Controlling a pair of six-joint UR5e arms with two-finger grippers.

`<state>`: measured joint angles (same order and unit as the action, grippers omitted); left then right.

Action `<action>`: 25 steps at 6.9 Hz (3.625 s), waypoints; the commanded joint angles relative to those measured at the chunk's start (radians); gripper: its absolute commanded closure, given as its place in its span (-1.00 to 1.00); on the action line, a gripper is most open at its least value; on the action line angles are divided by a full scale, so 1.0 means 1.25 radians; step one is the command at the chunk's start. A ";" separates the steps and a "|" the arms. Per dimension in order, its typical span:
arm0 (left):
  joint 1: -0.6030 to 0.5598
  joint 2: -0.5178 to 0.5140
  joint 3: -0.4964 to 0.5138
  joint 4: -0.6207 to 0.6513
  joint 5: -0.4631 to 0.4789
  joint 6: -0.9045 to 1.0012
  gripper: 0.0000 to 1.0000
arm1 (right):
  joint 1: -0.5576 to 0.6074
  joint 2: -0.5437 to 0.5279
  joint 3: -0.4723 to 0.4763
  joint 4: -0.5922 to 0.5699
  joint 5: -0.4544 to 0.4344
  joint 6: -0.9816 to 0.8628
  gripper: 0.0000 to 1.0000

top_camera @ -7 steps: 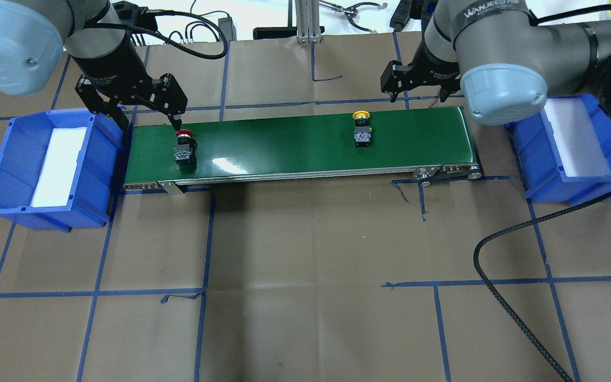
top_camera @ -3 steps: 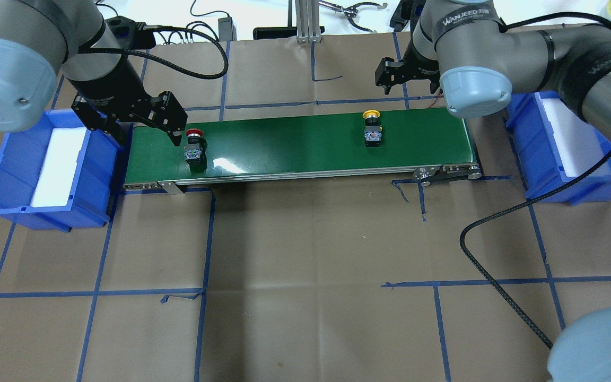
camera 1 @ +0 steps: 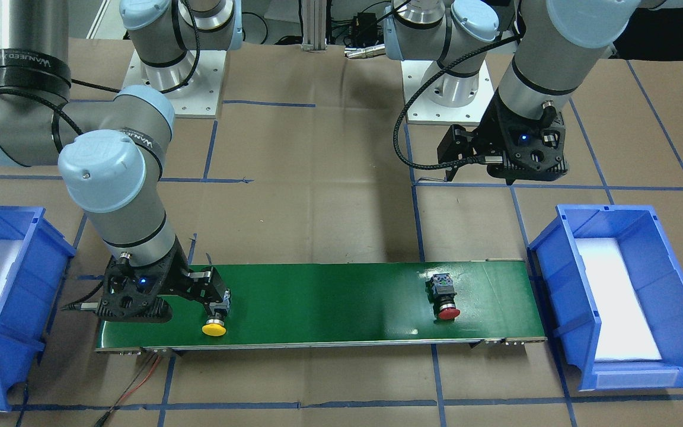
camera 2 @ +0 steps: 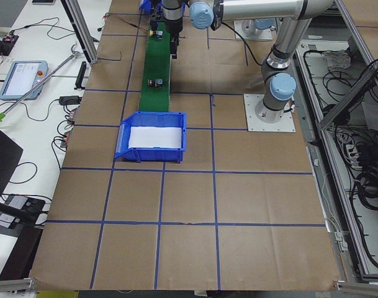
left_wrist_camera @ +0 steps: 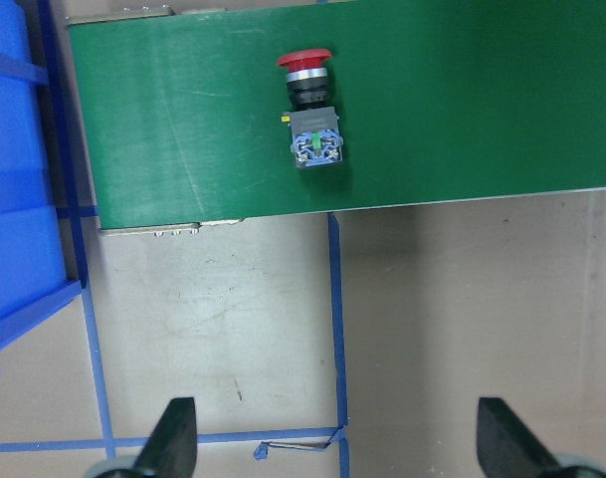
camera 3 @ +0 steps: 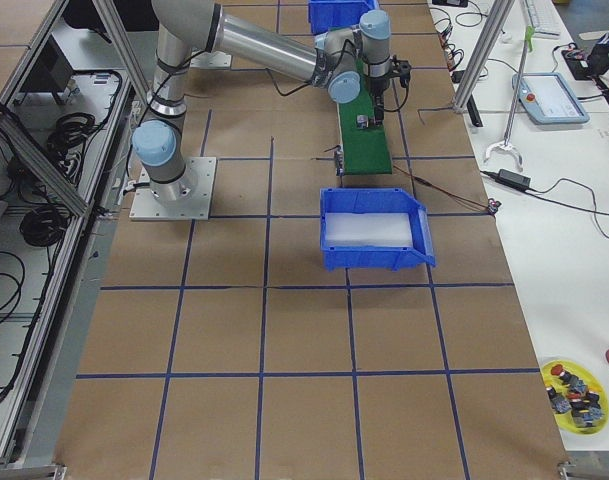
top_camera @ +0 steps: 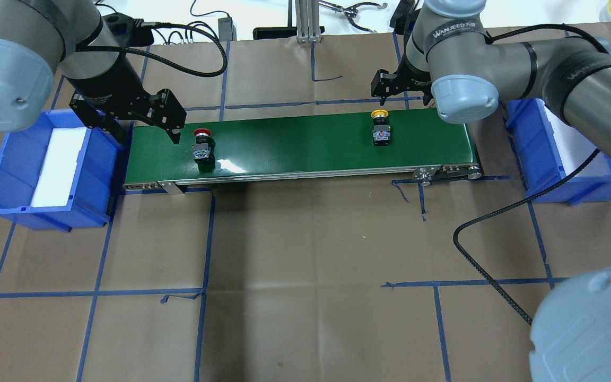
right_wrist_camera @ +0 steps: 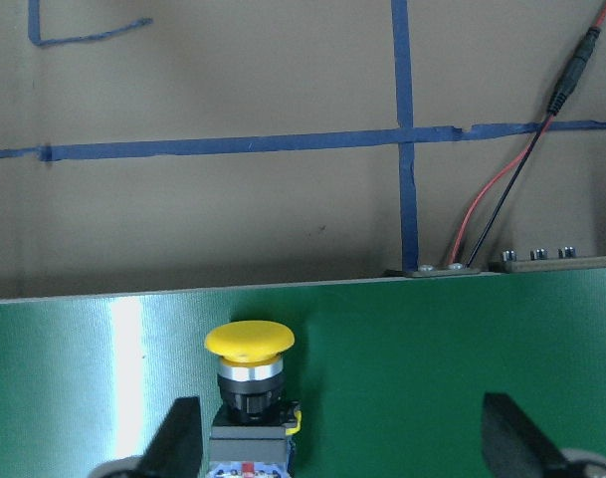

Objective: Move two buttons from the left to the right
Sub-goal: 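Grasp the yellow button on the belt with the right gripper, then carry the yellow button into the blue bin with the right gripper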

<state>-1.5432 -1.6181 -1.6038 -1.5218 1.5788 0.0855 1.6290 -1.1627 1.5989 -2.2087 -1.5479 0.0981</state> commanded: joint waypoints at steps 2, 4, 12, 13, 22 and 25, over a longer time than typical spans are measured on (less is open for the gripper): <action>0.000 0.000 -0.001 0.000 0.000 -0.001 -1.00 | 0.001 0.033 0.002 0.001 -0.002 0.000 -1.00; 0.000 -0.001 0.001 0.000 0.000 -0.001 -1.00 | 0.001 0.068 0.003 -0.004 -0.002 0.000 -1.00; 0.000 -0.005 0.013 0.001 -0.004 -0.002 -1.00 | -0.069 -0.016 -0.075 0.162 -0.097 -0.103 0.91; 0.000 -0.005 0.015 0.001 -0.004 -0.001 -1.00 | -0.127 -0.049 -0.106 0.235 -0.092 -0.146 0.89; 0.007 -0.004 0.017 0.000 -0.001 0.000 -1.00 | -0.508 -0.053 0.144 0.019 0.000 -0.572 0.90; 0.006 -0.004 0.017 0.000 -0.004 0.000 -1.00 | -0.508 -0.001 0.170 -0.020 -0.001 -0.575 0.89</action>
<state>-1.5353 -1.6230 -1.5830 -1.5217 1.5742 0.0859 0.9941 -1.1947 1.8061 -2.2184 -1.5481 -0.6196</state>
